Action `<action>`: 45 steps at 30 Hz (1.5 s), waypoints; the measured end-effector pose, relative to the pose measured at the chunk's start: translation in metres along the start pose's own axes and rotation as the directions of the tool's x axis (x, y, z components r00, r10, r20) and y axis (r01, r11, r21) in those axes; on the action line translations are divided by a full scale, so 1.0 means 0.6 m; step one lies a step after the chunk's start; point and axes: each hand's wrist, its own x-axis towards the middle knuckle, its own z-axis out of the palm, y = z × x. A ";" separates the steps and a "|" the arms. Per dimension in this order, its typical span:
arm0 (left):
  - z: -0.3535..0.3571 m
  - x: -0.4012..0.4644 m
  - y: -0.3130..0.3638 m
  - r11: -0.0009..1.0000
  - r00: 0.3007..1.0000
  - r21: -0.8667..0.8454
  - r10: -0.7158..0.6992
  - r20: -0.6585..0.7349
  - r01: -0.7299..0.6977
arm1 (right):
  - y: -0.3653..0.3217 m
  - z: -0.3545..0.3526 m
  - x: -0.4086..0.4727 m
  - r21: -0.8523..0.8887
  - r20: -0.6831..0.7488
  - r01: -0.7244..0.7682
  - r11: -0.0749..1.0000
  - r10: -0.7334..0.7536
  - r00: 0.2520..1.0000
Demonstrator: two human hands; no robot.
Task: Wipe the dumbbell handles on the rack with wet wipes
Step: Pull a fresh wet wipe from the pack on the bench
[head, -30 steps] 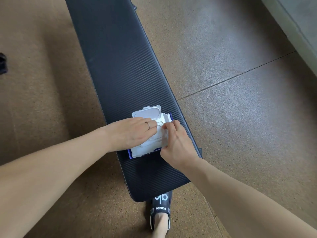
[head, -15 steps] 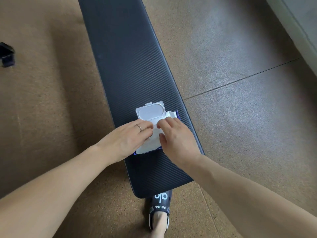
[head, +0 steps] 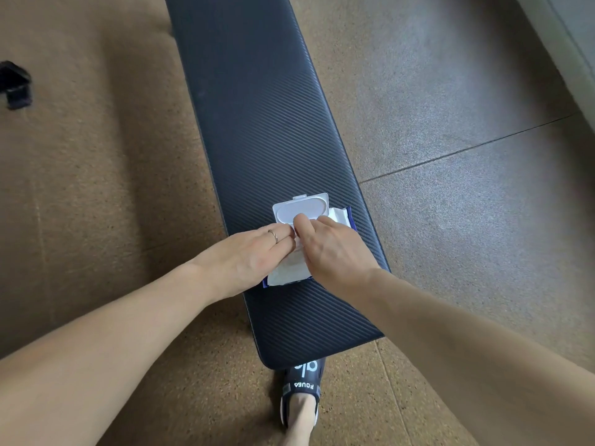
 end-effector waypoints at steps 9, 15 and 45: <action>0.002 -0.002 -0.006 0.997 0.999 0.054 0.048 0.013 -0.049 | 0.011 -0.003 0.013 0.017 0.064 0.077 0.997 -0.078 0.995; -0.001 0.002 -0.003 1.000 1.000 0.010 0.017 -0.012 -0.017 | 0.015 0.008 0.004 0.076 0.003 0.044 0.996 -0.044 0.999; 0.009 0.117 0.071 0.825 0.876 0.432 -0.460 0.143 0.363 | 0.013 -0.005 -0.061 0.568 0.038 -0.367 0.737 0.422 0.906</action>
